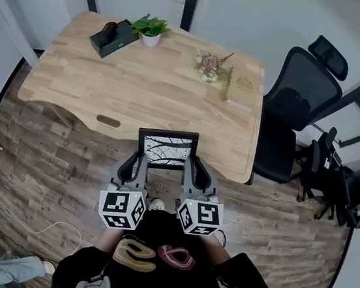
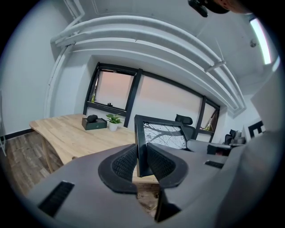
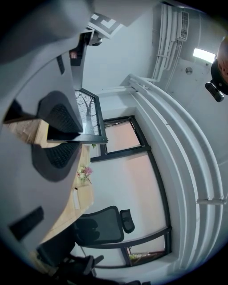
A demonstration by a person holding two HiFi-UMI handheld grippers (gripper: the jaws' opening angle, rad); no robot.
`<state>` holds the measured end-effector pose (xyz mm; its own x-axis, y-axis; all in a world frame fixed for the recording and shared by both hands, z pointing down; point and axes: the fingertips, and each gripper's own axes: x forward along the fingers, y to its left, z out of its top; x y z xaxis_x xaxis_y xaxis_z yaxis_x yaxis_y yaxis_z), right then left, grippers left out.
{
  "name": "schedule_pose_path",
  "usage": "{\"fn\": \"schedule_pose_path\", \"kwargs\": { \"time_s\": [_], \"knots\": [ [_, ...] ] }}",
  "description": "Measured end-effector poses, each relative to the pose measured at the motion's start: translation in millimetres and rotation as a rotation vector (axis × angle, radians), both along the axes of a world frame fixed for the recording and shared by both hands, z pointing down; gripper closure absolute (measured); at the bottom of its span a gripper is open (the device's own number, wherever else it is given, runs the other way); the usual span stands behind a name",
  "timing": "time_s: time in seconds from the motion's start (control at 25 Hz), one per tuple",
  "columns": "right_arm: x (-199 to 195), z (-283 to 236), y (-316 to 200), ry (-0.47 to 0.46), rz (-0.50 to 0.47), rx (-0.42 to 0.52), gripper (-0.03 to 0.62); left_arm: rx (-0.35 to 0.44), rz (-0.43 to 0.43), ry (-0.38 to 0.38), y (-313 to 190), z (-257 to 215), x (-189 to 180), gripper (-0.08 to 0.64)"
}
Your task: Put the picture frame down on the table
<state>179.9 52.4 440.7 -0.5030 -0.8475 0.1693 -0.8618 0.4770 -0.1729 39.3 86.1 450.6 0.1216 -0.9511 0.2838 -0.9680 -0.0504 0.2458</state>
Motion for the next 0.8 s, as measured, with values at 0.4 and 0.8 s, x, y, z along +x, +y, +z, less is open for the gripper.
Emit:
{"fn": "schedule_pose_path", "kwargs": {
  "time_s": [0.4, 0.8],
  "knots": [
    [-15.5, 2.5, -45.5, 0.008, 0.049, 0.001, 0.512, -0.002, 0.064, -0.001, -55.9, 3.2, -17.4, 0.48],
    [-58.8, -2.1, -121.1, 0.038, 0.1, 0.001, 0.512, 0.002, 0.122, 0.012, -137.1, -0.2, -61.0, 0.48]
  ]
}}
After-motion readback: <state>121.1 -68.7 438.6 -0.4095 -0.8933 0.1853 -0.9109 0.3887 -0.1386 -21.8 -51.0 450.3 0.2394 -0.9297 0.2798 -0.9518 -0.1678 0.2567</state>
